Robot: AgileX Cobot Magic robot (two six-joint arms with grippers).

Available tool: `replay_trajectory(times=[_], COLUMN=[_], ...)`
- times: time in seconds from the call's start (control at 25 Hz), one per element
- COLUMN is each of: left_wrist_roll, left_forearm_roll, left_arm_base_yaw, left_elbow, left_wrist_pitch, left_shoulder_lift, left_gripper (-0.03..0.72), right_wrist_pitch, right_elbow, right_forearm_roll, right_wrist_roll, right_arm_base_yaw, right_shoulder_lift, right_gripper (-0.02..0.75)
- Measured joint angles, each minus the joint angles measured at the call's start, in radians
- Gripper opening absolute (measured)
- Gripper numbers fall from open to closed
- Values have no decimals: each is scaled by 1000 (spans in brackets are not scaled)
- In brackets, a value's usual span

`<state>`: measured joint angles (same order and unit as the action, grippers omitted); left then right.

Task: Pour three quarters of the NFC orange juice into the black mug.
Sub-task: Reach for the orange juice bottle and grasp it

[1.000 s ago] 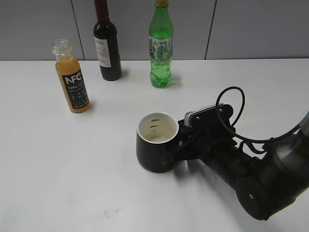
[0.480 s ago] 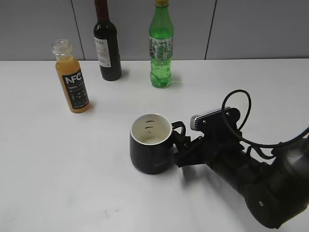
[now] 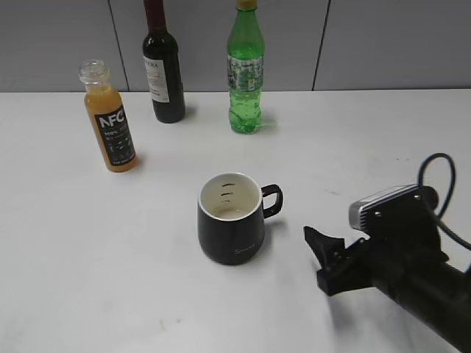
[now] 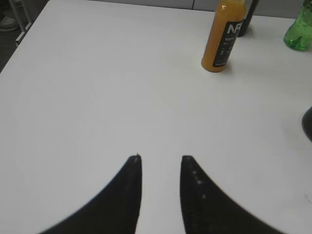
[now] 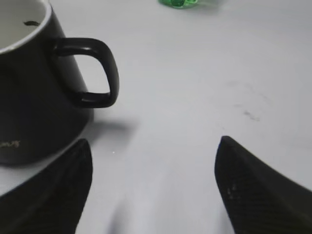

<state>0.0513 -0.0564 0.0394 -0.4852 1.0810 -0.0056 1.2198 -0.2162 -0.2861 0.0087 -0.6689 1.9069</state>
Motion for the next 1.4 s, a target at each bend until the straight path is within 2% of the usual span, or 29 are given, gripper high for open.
replay_trajectory(times=[0.2, 0.28, 0.4, 0.56, 0.64, 0.72, 0.84, 1.0, 1.08, 1.2, 1.4], left_wrist_roll=[0, 0, 0, 0, -1, 0, 0, 0, 0, -1, -1], left_forearm_roll=[0, 0, 0, 0, 0, 0, 0, 0, 0, 0, 0], left_arm_base_yaw=[0, 0, 0, 0, 0, 0, 0, 0, 0, 0, 0], left_elbow=[0, 0, 0, 0, 0, 0, 0, 0, 0, 0, 0], left_wrist_pitch=[0, 0, 0, 0, 0, 0, 0, 0, 0, 0, 0], left_shoulder_lift=[0, 0, 0, 0, 0, 0, 0, 0, 0, 0, 0], left_gripper=[221, 221, 221, 221, 221, 221, 221, 221, 221, 221, 221], right_wrist_pitch=[-18, -116, -410, -869, -1055, -1171, -1300, -1575, -1747, -1899, -2055], right_elbow=[89, 77, 8, -159, -222, -262, -276, -310, -341, -377, -337], right_forearm_roll=[-8, -18, -87, -310, -379, -391, -284, 79, 218, 286, 286], right_wrist_roll=[-60, -131, -289, -606, -683, -688, -576, -221, -95, -24, 35], right_arm_base_yaw=[0, 0, 0, 7, 24, 44, 82, 142, 152, 155, 196], right_shoulder_lift=[-233, -335, -482, -627, -665, -690, -723, -804, -871, -1002, -1246], right_gripper=[598, 598, 598, 598, 598, 595, 593, 592, 589, 588, 607])
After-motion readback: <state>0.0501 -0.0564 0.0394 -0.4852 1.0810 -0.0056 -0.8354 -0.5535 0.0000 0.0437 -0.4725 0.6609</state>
